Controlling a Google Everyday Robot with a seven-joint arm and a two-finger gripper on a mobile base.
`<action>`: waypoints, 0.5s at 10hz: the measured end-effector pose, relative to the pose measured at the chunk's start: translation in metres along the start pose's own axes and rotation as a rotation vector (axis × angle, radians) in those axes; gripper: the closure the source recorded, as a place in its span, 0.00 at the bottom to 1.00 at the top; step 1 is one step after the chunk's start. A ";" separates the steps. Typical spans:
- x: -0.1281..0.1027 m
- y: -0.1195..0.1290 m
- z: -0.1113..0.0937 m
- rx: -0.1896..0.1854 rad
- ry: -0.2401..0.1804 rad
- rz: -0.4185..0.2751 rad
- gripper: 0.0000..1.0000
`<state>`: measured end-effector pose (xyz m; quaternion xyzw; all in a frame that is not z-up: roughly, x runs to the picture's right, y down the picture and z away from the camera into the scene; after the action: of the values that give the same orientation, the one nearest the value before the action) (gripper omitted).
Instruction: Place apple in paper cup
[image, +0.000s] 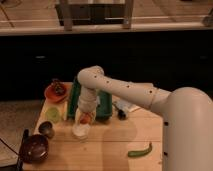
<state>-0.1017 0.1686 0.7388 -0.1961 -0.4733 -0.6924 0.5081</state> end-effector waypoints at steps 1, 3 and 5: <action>-0.001 0.001 0.000 -0.002 -0.004 -0.001 0.70; -0.001 0.001 0.000 -0.002 -0.007 -0.001 0.70; 0.000 0.001 0.000 -0.002 -0.008 -0.002 0.70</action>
<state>-0.1004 0.1687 0.7391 -0.1989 -0.4750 -0.6925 0.5052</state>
